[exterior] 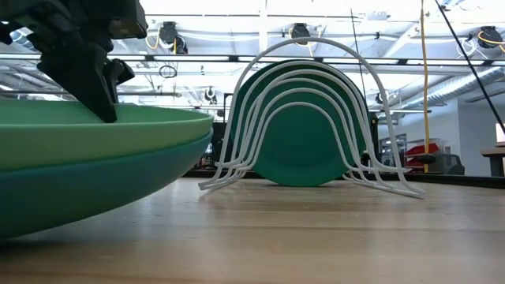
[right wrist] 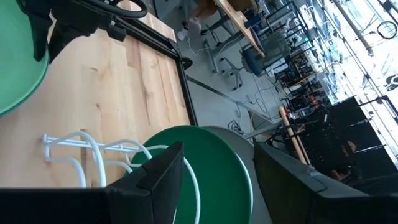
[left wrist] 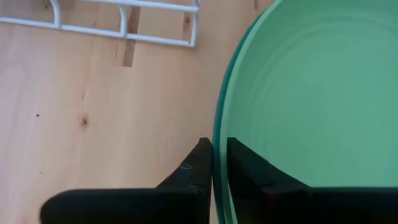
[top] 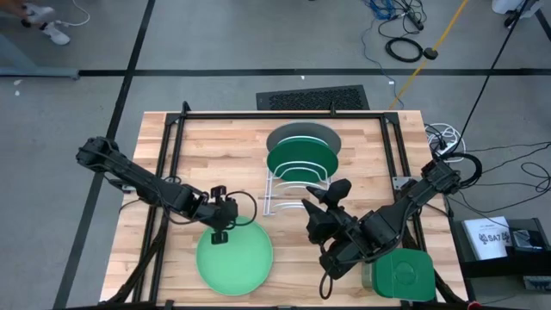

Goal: Sort dishes
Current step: Put the light green plate into the dish rack

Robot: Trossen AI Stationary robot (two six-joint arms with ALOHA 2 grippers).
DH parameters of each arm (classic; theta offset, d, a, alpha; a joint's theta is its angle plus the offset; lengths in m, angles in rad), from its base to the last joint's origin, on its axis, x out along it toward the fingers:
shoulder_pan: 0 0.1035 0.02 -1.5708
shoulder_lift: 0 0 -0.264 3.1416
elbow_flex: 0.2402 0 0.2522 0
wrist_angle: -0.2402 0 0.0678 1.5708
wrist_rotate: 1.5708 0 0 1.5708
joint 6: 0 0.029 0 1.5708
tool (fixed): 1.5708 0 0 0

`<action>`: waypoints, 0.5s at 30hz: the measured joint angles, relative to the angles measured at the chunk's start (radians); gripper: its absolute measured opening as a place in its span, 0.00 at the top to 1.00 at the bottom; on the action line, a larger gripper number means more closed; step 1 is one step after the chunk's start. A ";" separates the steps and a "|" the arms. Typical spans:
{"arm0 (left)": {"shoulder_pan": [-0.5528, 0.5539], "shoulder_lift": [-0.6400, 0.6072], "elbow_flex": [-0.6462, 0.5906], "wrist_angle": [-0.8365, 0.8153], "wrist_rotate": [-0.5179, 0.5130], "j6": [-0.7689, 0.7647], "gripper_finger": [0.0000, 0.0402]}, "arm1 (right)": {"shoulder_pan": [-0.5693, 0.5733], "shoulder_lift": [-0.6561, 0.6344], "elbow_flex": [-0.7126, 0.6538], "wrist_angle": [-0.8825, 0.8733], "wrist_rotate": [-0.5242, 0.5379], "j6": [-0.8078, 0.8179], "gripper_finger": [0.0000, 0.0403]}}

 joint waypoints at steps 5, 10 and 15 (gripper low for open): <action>0.000 0.001 0.000 -0.001 -0.009 0.008 0.86 | 0.000 0.000 0.000 0.000 0.000 0.001 0.54; 0.000 0.001 0.000 0.004 -0.010 0.024 0.86 | 0.000 0.000 0.000 0.000 0.000 0.001 0.54; 0.000 0.001 0.000 0.016 -0.010 0.031 0.86 | 0.001 0.000 0.000 0.000 0.000 0.001 0.54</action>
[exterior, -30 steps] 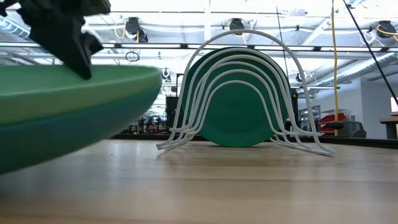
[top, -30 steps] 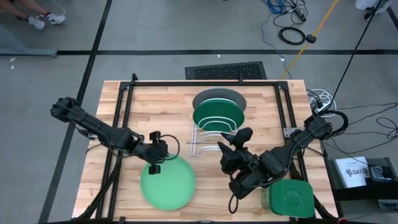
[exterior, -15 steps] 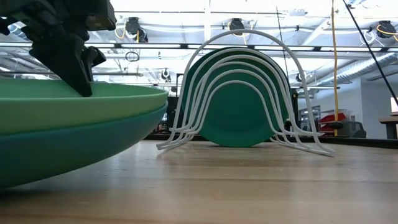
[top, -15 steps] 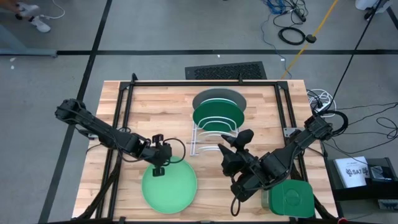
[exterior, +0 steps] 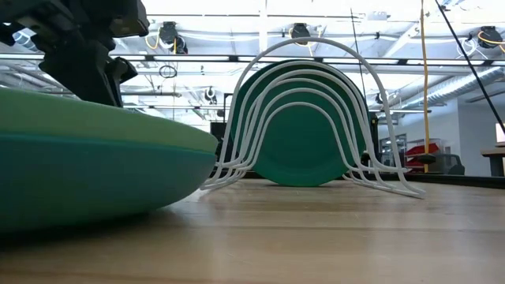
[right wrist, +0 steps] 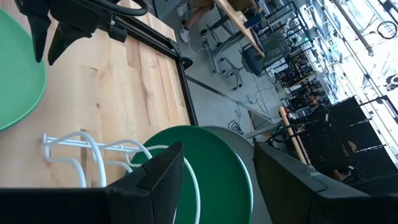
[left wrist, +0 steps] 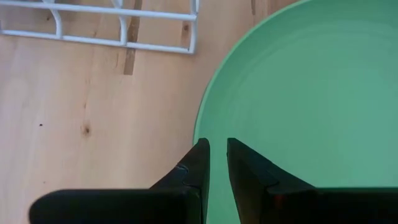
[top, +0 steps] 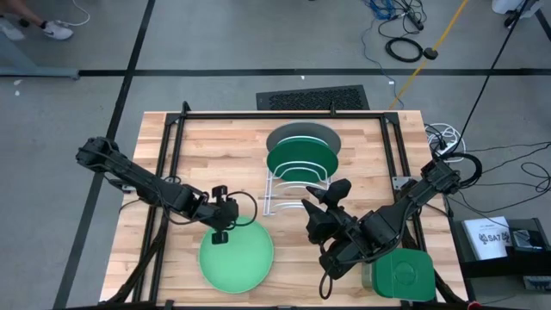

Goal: Sort dishes
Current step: Put the light green plate into the dish rack

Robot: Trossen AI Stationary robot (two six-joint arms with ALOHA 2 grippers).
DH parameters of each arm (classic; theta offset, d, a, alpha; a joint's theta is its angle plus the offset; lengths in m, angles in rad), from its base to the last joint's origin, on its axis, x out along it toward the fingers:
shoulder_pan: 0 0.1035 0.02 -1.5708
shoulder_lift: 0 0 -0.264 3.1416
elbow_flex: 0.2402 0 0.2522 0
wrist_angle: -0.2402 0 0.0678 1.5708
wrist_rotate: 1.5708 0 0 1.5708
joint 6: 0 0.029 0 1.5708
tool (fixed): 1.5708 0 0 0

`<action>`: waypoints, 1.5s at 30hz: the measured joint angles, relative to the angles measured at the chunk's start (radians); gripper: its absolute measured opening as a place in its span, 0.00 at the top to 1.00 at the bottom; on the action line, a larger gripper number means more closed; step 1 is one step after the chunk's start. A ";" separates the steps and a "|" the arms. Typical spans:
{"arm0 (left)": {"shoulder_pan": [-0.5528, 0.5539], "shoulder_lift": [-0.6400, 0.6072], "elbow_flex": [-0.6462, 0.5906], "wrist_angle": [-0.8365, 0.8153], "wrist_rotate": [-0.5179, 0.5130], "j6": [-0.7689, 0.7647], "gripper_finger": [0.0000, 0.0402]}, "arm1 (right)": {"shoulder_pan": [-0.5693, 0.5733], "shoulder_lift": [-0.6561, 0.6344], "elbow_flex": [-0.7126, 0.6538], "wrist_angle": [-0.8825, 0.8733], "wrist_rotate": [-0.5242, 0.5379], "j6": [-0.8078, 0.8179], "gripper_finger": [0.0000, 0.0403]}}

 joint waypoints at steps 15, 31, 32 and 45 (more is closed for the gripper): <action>0.025 0.096 0.000 0.000 0.015 0.050 0.68 | 0.000 0.000 0.000 0.000 0.000 0.000 0.54; 0.061 0.177 -0.001 0.028 0.018 0.107 0.72 | 0.000 0.000 0.000 -0.001 0.000 0.000 0.54; 0.061 0.177 -0.001 0.029 0.014 0.108 0.75 | 0.000 0.000 0.000 0.000 0.000 0.000 0.54; 0.072 0.176 0.013 0.024 0.008 0.132 0.97 | 0.000 0.000 0.000 0.000 0.003 0.000 0.54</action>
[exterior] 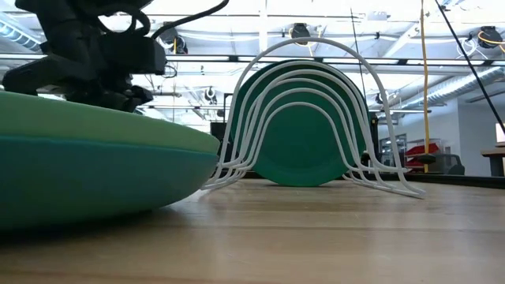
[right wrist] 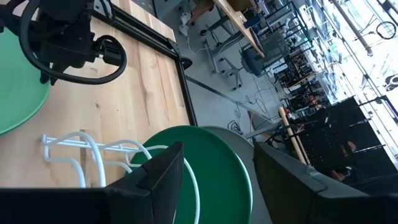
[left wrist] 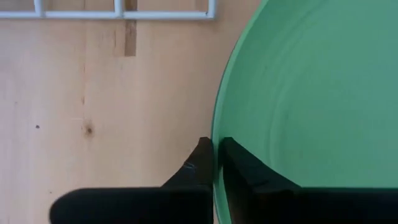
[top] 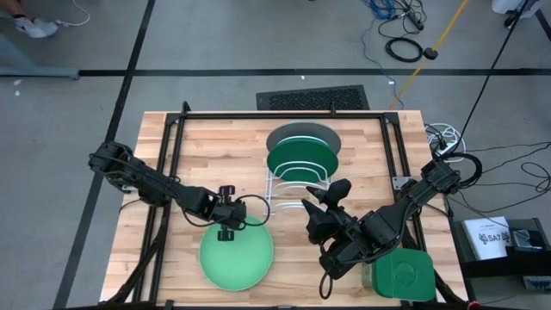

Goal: Sort dishes
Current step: Put the light green plate into the dish rack

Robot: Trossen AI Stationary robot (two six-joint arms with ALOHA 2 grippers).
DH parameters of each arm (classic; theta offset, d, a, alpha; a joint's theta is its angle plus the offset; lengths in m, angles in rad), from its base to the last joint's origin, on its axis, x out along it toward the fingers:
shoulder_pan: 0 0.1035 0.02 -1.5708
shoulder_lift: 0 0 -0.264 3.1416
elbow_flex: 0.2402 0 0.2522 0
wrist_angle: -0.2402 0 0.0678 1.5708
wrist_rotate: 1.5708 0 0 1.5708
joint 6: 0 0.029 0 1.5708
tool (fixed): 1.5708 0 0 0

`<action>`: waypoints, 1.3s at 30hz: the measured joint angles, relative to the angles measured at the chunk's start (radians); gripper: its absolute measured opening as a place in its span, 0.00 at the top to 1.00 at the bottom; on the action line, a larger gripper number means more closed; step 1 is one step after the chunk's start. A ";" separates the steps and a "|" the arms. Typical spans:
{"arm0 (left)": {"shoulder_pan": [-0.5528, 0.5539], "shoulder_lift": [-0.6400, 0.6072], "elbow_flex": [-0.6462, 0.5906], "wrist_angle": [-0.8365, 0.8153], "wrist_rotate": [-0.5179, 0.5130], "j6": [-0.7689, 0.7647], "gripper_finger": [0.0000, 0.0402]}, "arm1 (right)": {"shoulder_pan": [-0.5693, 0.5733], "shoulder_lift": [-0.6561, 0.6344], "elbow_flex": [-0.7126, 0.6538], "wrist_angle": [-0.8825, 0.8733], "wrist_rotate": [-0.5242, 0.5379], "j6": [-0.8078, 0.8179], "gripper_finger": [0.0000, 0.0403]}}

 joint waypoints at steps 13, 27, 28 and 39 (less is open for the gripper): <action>0.001 0.001 0.113 -0.040 -0.090 0.102 1.00 | 0.000 0.000 0.000 0.000 0.000 0.000 0.54; -0.001 0.001 0.264 -0.138 -0.184 0.186 1.00 | 0.000 0.000 0.000 0.000 0.000 0.004 0.54; -0.001 0.001 0.273 -0.147 -0.197 0.188 1.00 | 0.000 0.000 0.000 0.000 0.001 0.004 0.54; -0.036 -0.010 0.414 -0.307 -0.265 0.221 1.00 | 0.000 0.000 0.000 -0.001 0.000 0.007 0.54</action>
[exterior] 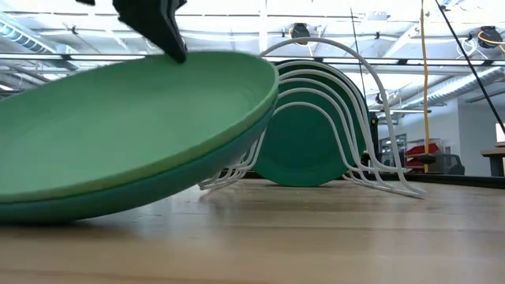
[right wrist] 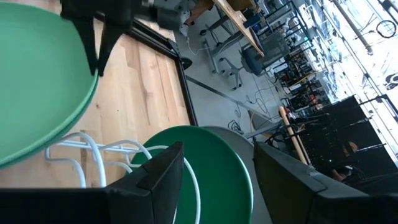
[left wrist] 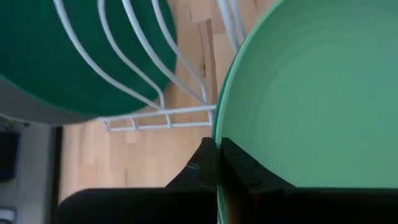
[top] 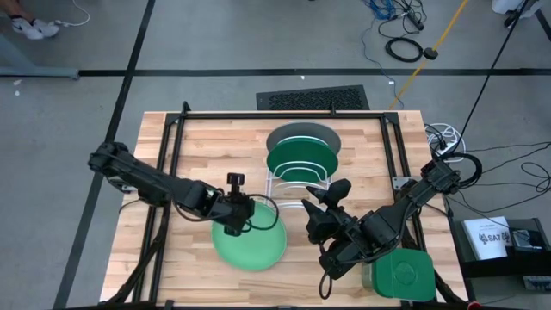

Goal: Sort dishes
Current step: Put the light green plate into the dish rack

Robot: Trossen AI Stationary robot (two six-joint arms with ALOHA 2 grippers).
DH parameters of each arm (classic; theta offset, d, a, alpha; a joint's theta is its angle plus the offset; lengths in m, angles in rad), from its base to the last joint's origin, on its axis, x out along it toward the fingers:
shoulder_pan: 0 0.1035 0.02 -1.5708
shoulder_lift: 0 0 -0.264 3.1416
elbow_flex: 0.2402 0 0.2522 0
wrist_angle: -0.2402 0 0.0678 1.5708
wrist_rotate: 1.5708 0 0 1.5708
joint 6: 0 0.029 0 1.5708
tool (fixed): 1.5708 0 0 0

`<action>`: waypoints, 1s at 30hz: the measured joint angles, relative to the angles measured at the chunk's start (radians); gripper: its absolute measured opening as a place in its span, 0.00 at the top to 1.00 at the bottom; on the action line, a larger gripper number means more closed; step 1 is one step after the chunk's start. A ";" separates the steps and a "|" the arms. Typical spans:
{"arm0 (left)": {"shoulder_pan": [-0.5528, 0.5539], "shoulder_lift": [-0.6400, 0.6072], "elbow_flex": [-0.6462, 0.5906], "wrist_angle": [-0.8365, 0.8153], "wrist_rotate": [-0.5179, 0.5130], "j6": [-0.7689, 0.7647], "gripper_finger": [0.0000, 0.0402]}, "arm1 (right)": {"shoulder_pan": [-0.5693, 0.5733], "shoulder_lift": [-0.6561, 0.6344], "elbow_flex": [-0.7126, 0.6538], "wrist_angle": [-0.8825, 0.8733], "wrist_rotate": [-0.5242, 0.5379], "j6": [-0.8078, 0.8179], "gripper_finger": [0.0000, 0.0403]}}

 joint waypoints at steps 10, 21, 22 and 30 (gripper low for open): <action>-0.052 -0.022 0.041 -0.010 -0.068 0.037 1.00 | -0.002 0.006 0.000 0.000 -0.146 0.001 0.54; -0.092 -0.045 0.052 -0.016 -0.214 0.043 1.00 | -0.002 0.017 -0.001 -0.006 -0.153 0.008 0.54; -0.096 -0.053 0.060 -0.016 -0.235 0.051 1.00 | -0.002 0.017 -0.001 -0.007 -0.153 0.008 0.54; -0.121 -0.145 0.129 -0.010 -0.442 0.102 1.00 | -0.002 0.017 -0.001 -0.008 -0.153 0.011 0.54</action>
